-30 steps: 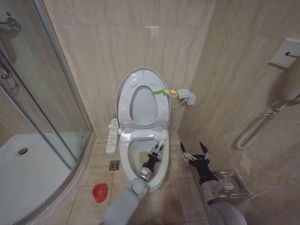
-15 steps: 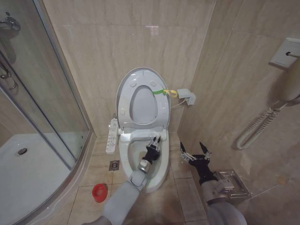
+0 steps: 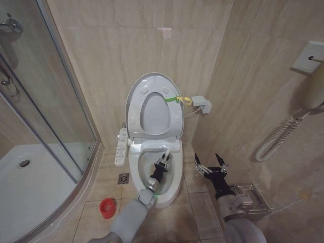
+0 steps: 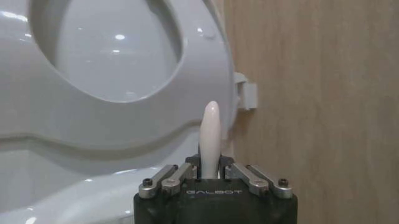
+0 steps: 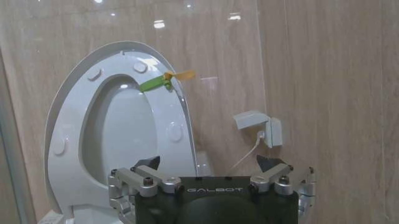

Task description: Open the toilet lid, clean the toilet bowl with a toilet brush, close the toilet lid, and flush.

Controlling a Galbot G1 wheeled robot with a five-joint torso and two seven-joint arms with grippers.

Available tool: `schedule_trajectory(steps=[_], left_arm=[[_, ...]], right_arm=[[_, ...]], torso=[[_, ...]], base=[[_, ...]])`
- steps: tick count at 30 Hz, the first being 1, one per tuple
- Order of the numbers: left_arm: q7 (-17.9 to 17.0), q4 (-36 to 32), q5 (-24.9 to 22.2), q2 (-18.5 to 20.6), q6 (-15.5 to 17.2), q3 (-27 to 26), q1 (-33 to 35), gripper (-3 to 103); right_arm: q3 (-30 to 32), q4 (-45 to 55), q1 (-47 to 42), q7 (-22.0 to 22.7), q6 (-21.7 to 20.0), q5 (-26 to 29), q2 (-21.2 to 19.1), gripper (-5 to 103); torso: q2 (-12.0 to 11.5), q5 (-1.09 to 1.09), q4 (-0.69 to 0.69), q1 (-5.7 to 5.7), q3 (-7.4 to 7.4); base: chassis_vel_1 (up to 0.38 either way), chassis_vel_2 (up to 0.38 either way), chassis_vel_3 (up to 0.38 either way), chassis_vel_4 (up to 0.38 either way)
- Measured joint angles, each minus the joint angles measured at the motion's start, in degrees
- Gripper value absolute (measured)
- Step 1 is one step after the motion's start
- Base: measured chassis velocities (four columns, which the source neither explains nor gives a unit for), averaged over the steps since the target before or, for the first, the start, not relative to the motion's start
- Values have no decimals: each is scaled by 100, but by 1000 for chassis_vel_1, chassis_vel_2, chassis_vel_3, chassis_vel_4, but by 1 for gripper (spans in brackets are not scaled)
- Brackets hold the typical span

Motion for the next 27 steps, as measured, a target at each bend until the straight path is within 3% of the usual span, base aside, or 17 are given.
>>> schedule_trajectory(steps=[11,22,27], left_arm=[[-106,-986,-8,22,117,191,313,19],[-55,-172,221,-43,-91,119,176,19],[-65,-121,218,-23,-86,-23,82,19]], right_arm=[[0,0,0,0,0,0,0,100],[0,0,0,0,0,0,0,100],[0,0,0,0,0,0,0,100]], torso=[[0,0,-1,0,0],[0,0,0,0,0],[0,0,1,0,0]], base=[[0,0,0,0],[0,0,0,0],[0,0,0,0]])
